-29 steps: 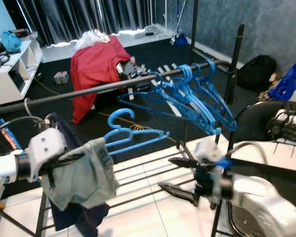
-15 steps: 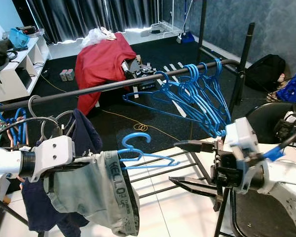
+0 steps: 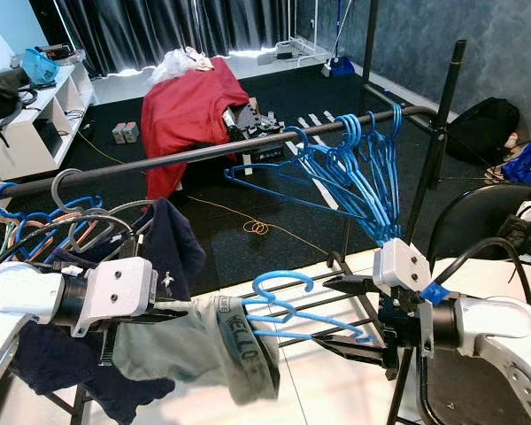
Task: Hang hanger
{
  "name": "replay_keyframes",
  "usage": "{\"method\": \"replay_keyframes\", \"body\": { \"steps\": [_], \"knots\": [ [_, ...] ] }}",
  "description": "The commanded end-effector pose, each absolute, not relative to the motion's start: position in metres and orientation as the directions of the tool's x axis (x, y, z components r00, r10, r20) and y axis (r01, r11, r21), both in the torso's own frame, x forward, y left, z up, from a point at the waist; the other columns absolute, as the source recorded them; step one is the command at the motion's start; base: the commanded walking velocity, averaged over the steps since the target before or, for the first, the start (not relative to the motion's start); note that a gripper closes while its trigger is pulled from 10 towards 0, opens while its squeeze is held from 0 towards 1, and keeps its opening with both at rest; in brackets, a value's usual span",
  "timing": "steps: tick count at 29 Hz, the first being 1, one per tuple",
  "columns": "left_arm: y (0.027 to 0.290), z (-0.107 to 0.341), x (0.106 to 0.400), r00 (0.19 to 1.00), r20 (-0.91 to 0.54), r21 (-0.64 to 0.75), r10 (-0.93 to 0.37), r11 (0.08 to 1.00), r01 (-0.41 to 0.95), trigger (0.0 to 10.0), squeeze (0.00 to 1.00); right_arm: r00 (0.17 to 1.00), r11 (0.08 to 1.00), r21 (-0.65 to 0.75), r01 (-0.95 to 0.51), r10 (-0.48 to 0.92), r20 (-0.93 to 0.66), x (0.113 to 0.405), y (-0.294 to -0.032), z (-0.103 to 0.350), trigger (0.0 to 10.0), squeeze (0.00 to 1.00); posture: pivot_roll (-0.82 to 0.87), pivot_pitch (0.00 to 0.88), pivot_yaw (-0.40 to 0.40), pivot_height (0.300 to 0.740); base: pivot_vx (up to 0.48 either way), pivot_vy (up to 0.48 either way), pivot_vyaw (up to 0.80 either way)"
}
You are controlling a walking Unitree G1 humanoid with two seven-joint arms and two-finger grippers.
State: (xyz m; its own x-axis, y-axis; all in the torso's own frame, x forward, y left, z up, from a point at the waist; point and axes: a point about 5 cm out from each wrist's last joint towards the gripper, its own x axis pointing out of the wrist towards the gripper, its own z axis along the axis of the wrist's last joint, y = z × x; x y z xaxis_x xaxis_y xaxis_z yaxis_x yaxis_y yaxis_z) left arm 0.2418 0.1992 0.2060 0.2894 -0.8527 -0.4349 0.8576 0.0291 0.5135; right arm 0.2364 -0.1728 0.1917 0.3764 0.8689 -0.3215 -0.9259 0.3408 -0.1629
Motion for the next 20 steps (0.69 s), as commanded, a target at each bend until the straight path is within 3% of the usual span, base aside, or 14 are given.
{"method": "replay_keyframes", "body": {
  "steps": [1,12,14,15,16,17,18,19,20],
  "knots": [
    [0.194,0.203,0.238,0.255,-0.446,0.493,-0.858,0.002,0.870,10.0,0.00,0.367,0.325,-0.178,-0.929,0.875,-0.315,0.238,-0.167,0.191,10.0,0.00,-0.13,0.000,0.094,0.740,0.000,0.000,0.00],
    [0.184,0.200,0.237,0.224,-0.442,0.477,-0.869,-0.017,0.879,10.0,0.00,0.324,0.291,-0.155,-0.944,0.907,-0.269,0.238,-0.149,0.189,10.0,0.00,-0.13,0.000,0.091,0.740,0.000,0.000,0.00],
    [0.182,0.200,0.238,0.222,-0.443,0.478,-0.869,-0.019,0.878,10.0,0.00,0.304,0.276,-0.139,-0.951,0.916,-0.263,0.236,-0.143,0.186,9.5,0.00,-0.13,0.000,0.092,0.740,0.000,0.000,0.00],
    [0.181,0.200,0.239,0.221,-0.443,0.479,-0.869,-0.021,0.878,10.0,0.00,0.285,0.262,-0.123,-0.957,0.923,-0.257,0.235,-0.138,0.183,8.2,0.00,-0.13,0.000,0.092,0.740,0.000,0.000,0.00],
    [0.181,0.200,0.239,0.221,-0.443,0.479,-0.869,-0.021,0.878,10.0,0.00,0.285,0.262,-0.123,-0.957,0.923,-0.257,0.235,-0.138,0.183,8.2,0.00,-0.13,0.000,0.092,0.740,0.000,0.000,0.00],
    [0.181,0.200,0.239,0.221,-0.443,0.480,-0.869,-0.022,0.877,10.0,0.00,0.280,0.258,-0.118,-0.959,0.925,-0.258,0.234,-0.137,0.182,4.8,0.00,-0.13,0.000,0.091,0.740,0.000,0.000,0.00],
    [0.181,0.200,0.239,0.222,-0.443,0.481,-0.868,-0.022,0.877,10.0,0.00,0.278,0.257,-0.113,-0.960,0.924,-0.263,0.234,-0.136,0.180,3.2,0.00,-0.13,0.000,0.092,0.740,0.000,0.000,0.00],
    [0.181,0.200,0.239,0.222,-0.443,0.481,-0.868,-0.022,0.877,10.0,0.00,0.278,0.257,-0.113,-0.960,0.924,-0.263,0.234,-0.136,0.180,3.2,0.00,-0.13,0.000,0.092,0.740,0.000,0.000,0.00],
    [0.181,0.200,0.240,0.223,-0.444,0.482,-0.868,-0.021,0.876,10.0,0.00,0.277,0.257,-0.109,-0.960,0.923,-0.267,0.234,-0.136,0.179,1.9,0.00,-0.13,0.000,0.092,0.740,0.000,0.000,0.00]
  ]
}}
